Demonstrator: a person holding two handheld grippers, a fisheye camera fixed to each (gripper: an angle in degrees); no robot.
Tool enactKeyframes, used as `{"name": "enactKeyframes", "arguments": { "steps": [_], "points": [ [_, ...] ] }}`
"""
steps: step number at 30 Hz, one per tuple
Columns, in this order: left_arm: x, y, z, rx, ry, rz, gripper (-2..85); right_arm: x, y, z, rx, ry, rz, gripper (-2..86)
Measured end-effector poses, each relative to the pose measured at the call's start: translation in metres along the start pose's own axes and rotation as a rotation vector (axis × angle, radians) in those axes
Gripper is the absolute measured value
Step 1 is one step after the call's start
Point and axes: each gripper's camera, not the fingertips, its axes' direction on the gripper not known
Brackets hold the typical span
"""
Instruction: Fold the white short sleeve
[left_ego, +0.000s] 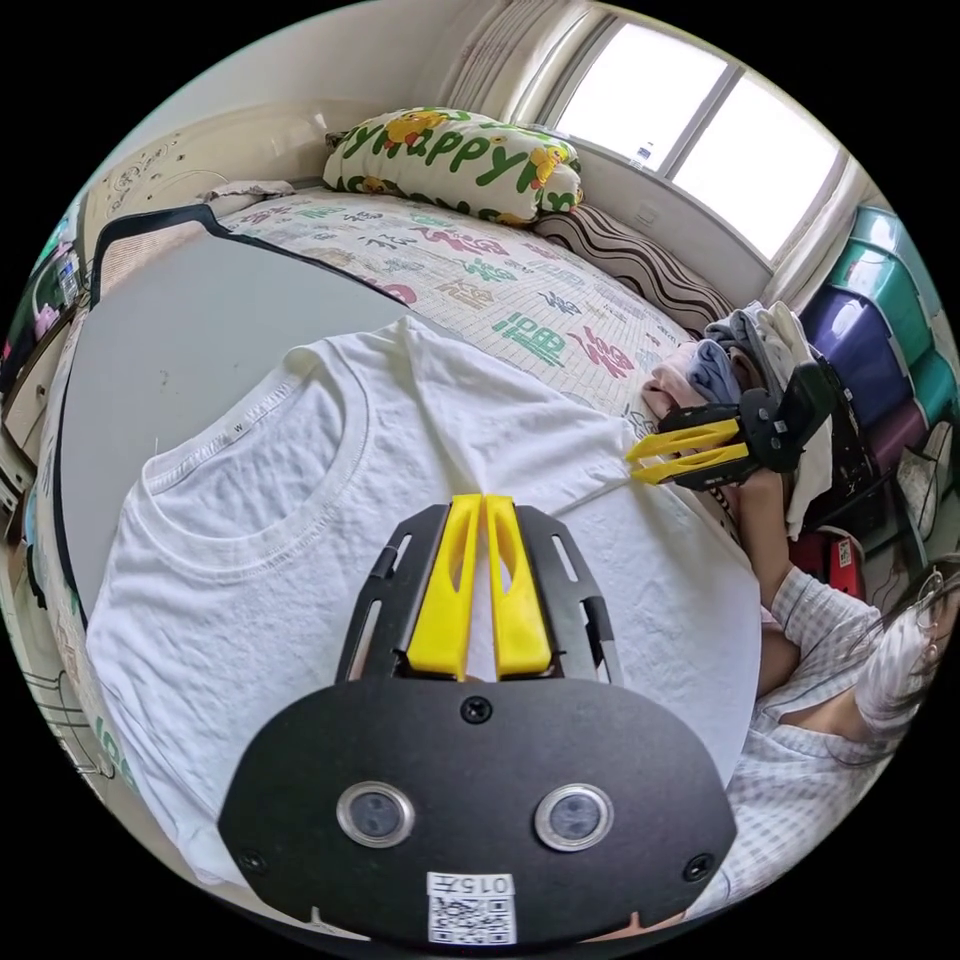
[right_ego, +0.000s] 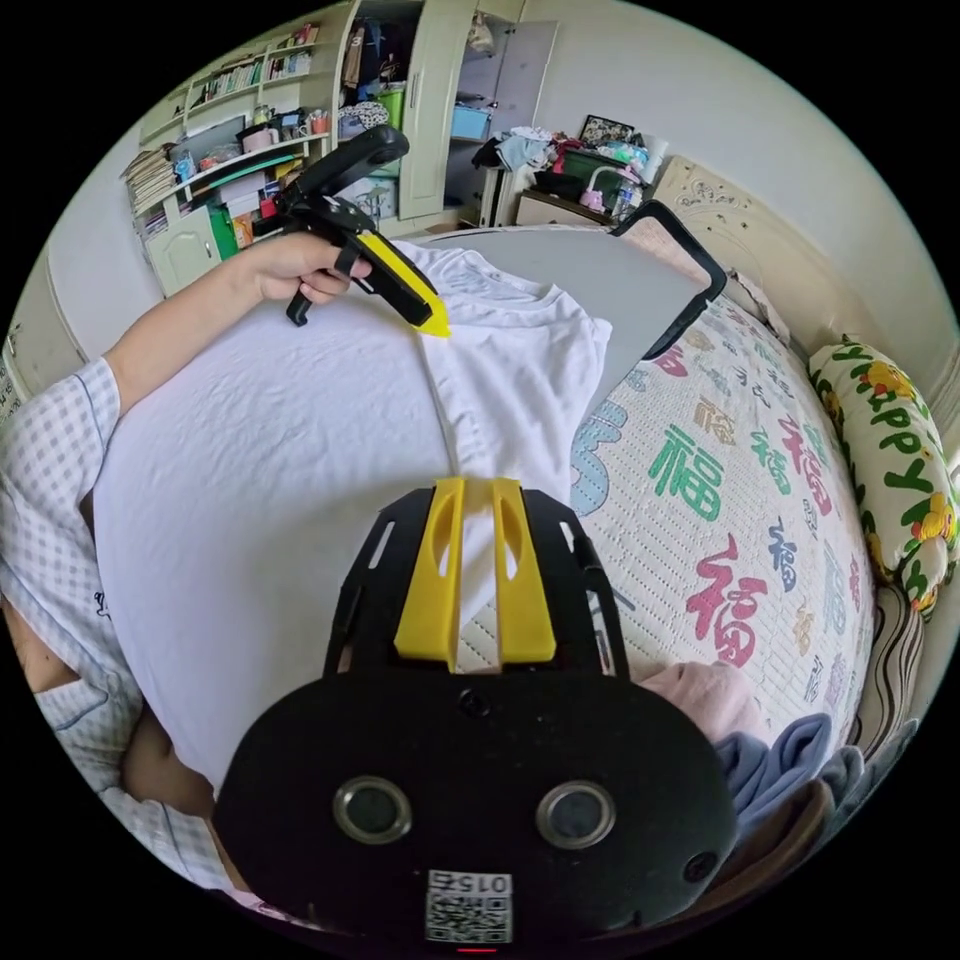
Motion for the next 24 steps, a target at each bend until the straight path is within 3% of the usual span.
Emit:
{"name": "enactKeyframes", "arguments": {
  "steps": [4,17,24],
  "points": [
    [-0.004,0.005,-0.010,0.015,0.018,-0.003,-0.5,-0.003,0.005,-0.008,0.012,-0.017,-0.035,-0.5],
    [-0.012,0.023,-0.015,-0.078,0.019,0.038,-0.2,0.014,0.028,-0.014,-0.024,-0.154,-0.019,-0.8],
    [-0.021,0.042,-0.028,-0.045,0.049,0.034,1.9,0.034,0.050,-0.033,0.238,-0.118,0.130,0.0]
  ]
}}
